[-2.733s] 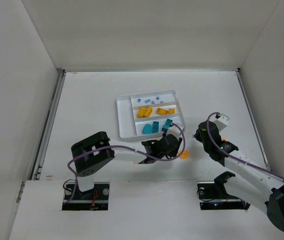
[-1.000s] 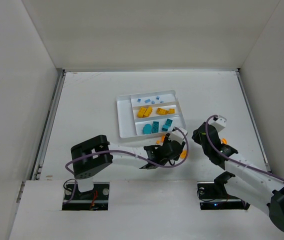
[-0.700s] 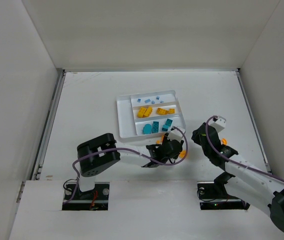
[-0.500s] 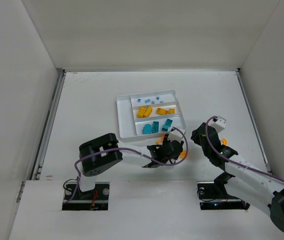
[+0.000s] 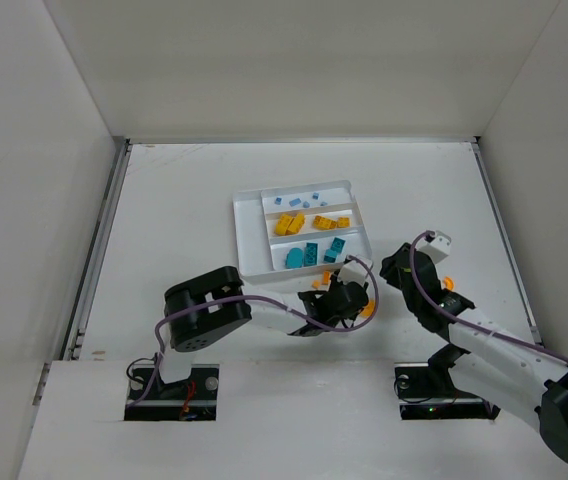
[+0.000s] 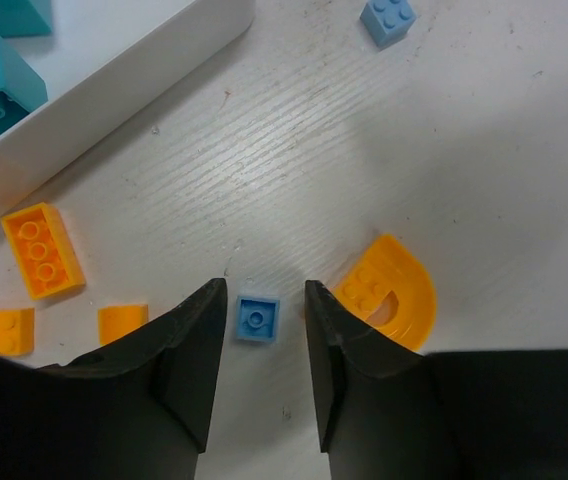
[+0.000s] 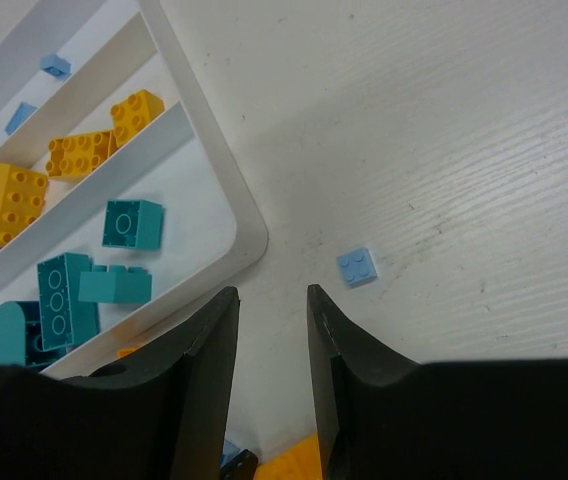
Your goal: Sort the legos into containers by color
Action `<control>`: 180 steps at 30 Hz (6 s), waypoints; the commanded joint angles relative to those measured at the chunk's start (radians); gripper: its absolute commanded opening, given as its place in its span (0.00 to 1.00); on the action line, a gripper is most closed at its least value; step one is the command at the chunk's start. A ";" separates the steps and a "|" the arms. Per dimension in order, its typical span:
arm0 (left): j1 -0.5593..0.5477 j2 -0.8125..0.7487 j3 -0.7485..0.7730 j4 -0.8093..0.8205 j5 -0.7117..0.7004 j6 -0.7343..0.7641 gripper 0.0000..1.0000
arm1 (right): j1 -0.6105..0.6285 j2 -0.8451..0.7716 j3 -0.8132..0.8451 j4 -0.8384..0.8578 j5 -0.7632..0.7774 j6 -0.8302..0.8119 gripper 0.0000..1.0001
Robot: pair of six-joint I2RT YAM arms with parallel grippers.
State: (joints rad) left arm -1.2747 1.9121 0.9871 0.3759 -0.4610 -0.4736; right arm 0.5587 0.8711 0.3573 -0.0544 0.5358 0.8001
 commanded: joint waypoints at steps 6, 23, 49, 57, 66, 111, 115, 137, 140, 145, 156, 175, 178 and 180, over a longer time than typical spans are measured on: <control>-0.011 -0.011 0.022 -0.032 0.001 -0.014 0.19 | 0.011 -0.011 -0.012 0.051 -0.003 -0.013 0.40; 0.117 -0.211 -0.016 0.006 -0.077 0.015 0.13 | -0.004 -0.084 -0.055 0.083 0.006 -0.004 0.39; 0.616 0.212 0.561 -0.107 0.093 0.026 0.15 | -0.004 -0.276 -0.127 0.102 -0.089 0.008 0.26; 0.607 0.226 0.550 -0.107 0.091 0.035 0.38 | -0.013 -0.340 -0.147 0.096 -0.071 0.014 0.44; 0.470 0.068 0.421 -0.031 0.073 0.064 0.38 | -0.047 -0.425 -0.098 0.021 -0.033 0.017 0.51; 0.062 0.352 0.561 -0.052 0.044 0.036 0.42 | -0.303 -0.423 0.143 -0.001 -0.211 -0.059 0.41; 0.058 0.358 0.565 -0.052 0.007 0.053 0.41 | -0.303 -0.420 0.138 0.008 -0.221 -0.067 0.41; 0.035 0.352 0.546 -0.054 -0.018 0.122 0.12 | -0.306 -0.423 0.098 0.076 -0.272 -0.067 0.41; 0.024 0.283 0.483 -0.017 -0.010 0.124 0.12 | -0.312 -0.432 0.092 0.076 -0.272 -0.068 0.41; 0.007 0.162 0.372 0.049 -0.013 0.112 0.12 | -0.314 -0.454 0.081 0.071 -0.260 -0.071 0.41; 0.111 -0.148 0.110 0.110 -0.031 0.056 0.12 | -0.319 -0.402 0.066 0.099 -0.270 -0.065 0.41; 0.662 0.054 0.338 0.009 0.182 -0.028 0.13 | -0.230 -0.178 0.066 0.209 -0.260 -0.076 0.41; 0.685 0.090 0.363 -0.006 0.185 -0.025 0.13 | -0.216 -0.153 0.069 0.217 -0.260 -0.076 0.41; 0.691 0.103 0.370 -0.015 0.185 -0.025 0.14 | -0.205 -0.136 0.075 0.217 -0.258 -0.082 0.42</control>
State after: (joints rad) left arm -0.5983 2.0178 1.3067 0.3687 -0.2901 -0.4999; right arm 0.3340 0.7197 0.4217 0.0952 0.2722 0.7364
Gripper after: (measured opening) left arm 0.203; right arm 0.415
